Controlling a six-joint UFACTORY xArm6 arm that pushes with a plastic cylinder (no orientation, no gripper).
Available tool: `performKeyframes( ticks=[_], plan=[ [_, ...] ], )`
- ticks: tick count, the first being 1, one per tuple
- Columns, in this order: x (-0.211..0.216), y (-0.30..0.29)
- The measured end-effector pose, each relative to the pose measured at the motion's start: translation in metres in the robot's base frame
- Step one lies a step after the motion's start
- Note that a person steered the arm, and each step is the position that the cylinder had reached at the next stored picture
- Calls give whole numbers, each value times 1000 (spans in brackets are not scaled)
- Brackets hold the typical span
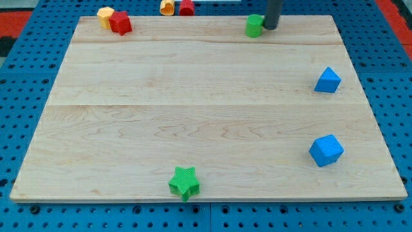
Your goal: Move the blue triangle towards the green circle
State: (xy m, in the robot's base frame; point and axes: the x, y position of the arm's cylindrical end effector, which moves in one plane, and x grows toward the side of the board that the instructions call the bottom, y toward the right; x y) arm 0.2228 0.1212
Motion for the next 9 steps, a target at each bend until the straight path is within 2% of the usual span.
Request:
performKeyframes(
  ticks=[1, 2, 4, 5, 6, 7, 8, 9],
  plan=[
    [11, 57],
    [22, 141],
    [129, 189],
    [214, 185],
    [224, 165],
    [213, 138],
    [178, 125],
    [174, 78]
  ],
)
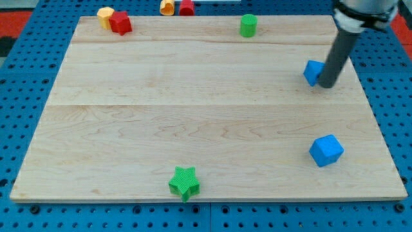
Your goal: Move the blue triangle towards the green circle
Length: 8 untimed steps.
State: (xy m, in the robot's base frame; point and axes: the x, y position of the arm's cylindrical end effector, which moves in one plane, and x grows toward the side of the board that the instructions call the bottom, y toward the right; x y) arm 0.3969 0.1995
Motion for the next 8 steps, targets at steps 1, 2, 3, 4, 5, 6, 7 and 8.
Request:
performKeyframes(
  ticks=[1, 2, 3, 4, 5, 6, 7, 8],
  plan=[
    [-23, -15],
    [-53, 1],
    [-72, 10],
    [-78, 35],
    [-92, 78],
    [-109, 39],
    [-109, -8],
    [-109, -31]
  ],
)
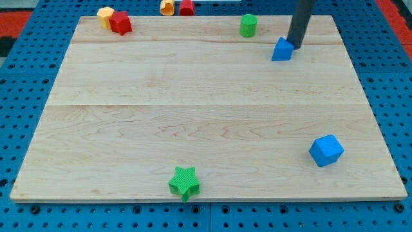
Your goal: Move the blue triangle towards the green circle
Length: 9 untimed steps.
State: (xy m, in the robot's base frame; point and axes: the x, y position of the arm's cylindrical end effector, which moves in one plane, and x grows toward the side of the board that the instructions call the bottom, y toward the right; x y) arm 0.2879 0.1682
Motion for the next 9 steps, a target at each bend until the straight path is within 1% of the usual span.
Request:
performKeyframes(
  ticks=[1, 3, 4, 6, 8, 9],
  plan=[
    [13, 38],
    [17, 7],
    [27, -25],
    [40, -61],
    [69, -66],
    [68, -99]
  ],
)
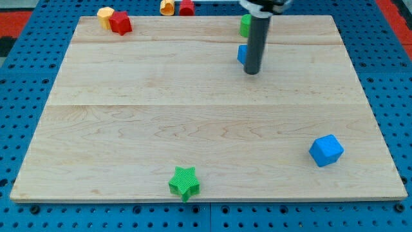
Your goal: Move the blue triangle towards the green circle
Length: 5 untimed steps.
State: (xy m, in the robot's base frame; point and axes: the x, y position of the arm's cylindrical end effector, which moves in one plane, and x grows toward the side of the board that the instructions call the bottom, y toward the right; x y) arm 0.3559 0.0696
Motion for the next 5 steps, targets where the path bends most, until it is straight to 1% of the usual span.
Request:
performKeyframes(
  ticks=[1, 2, 3, 5],
  plan=[
    [-9, -21],
    [-19, 4],
    [-28, 16],
    [-62, 19]
  ],
)
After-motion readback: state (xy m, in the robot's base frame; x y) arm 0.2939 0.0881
